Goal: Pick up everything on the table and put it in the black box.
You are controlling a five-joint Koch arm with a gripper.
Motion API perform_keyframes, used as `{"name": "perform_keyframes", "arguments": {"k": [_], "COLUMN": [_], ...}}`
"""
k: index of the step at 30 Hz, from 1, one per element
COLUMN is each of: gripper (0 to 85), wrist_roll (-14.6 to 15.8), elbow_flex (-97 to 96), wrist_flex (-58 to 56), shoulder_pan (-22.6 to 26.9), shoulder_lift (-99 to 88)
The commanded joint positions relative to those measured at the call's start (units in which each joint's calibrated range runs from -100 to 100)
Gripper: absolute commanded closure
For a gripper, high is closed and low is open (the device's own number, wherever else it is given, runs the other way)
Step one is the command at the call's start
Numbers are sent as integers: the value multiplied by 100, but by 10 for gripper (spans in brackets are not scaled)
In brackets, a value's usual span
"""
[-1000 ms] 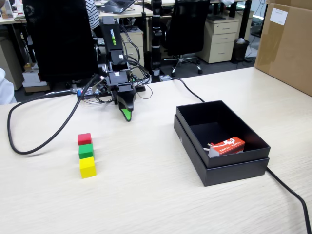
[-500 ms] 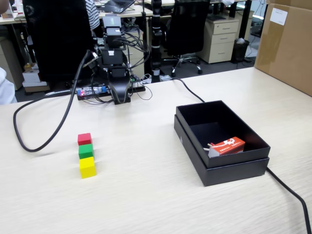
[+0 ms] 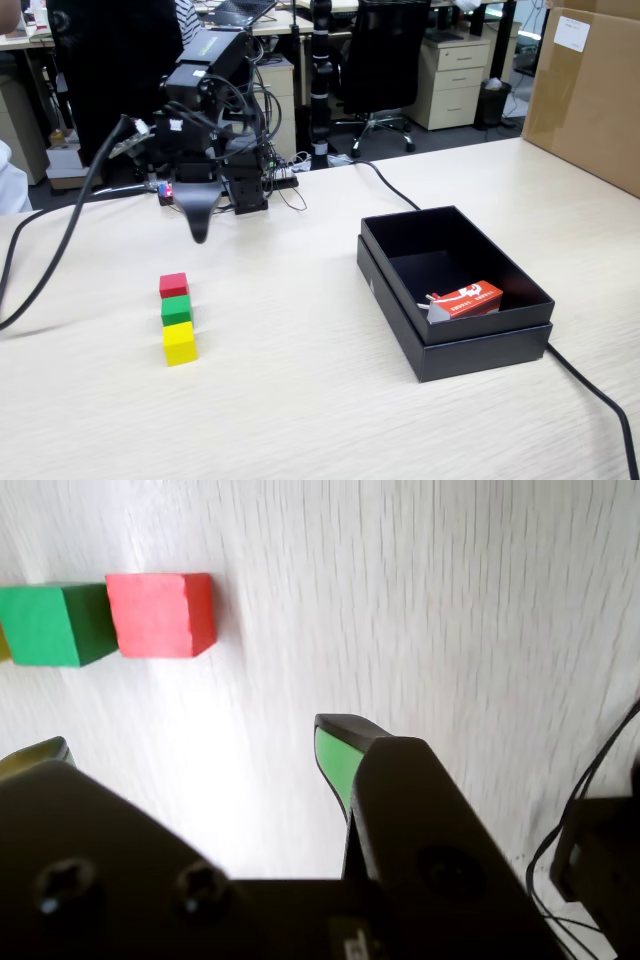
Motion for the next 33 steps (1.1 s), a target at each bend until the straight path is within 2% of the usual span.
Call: {"name": "perform_keyframes", "arguments": {"k": [1,12,33], "gripper": [380,380,398], "wrist_roll": [-166,-303,-269], "elbow_flex": [618,1117,1616], "wrist_flex": [-36,-11,205], "shoulder_pan": [-161,-396,-415], "shoulder_lift": [417,1725,3228]}}
